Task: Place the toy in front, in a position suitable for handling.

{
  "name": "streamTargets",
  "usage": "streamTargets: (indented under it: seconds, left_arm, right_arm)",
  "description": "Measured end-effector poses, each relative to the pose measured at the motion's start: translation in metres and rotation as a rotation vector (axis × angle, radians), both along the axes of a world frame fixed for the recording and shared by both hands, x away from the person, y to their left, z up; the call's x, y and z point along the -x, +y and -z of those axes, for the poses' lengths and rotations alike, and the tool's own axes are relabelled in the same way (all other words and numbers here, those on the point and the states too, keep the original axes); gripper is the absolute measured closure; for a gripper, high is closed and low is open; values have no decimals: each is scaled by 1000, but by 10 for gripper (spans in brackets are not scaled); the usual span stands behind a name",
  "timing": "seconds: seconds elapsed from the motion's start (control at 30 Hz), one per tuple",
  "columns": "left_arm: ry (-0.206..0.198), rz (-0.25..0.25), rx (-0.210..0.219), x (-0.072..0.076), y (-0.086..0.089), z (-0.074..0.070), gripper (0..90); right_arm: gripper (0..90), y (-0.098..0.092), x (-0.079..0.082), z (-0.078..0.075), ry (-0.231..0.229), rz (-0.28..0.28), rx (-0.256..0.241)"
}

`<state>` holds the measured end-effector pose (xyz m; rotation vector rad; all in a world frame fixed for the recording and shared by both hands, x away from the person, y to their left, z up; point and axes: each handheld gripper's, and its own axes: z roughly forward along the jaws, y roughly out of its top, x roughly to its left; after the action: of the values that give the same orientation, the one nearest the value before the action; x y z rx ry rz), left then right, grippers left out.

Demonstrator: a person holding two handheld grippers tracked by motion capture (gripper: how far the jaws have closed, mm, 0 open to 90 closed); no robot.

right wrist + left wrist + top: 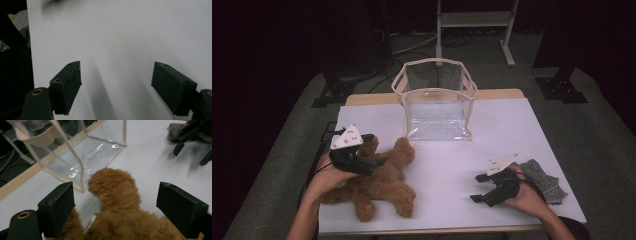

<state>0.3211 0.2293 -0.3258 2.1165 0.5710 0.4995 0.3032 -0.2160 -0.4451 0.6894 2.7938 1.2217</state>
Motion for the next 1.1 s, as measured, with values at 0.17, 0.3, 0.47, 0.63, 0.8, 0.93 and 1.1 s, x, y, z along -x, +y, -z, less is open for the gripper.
streamTargets:
  seconds: [0.17,0.3,0.47,0.63,0.8,0.93,1.1]
  left_arm:
    - [19,-17,-13,-12,12,5,160]
    - [31,-18,-18,-19,20,10,221]
    - [67,-34,-36,-28,27,16,237]
    - [75,-74,-64,-36,32,20,285]
    - [91,-57,-77,-38,32,22,424]
    - [90,-19,-142,-37,26,22,648]
    - [77,23,-186,-35,22,18,726]
  right_arm:
    - [224,1,0,0,1,-7,1]
    - [223,1,0,0,1,-12,1]
    - [224,3,1,0,7,-21,1]
    - [228,9,3,-2,6,-41,-7]
    - [234,21,7,-4,27,-84,-33]
    - [234,40,10,-14,11,-137,-73]
    - [234,74,14,-32,-17,-209,-141]
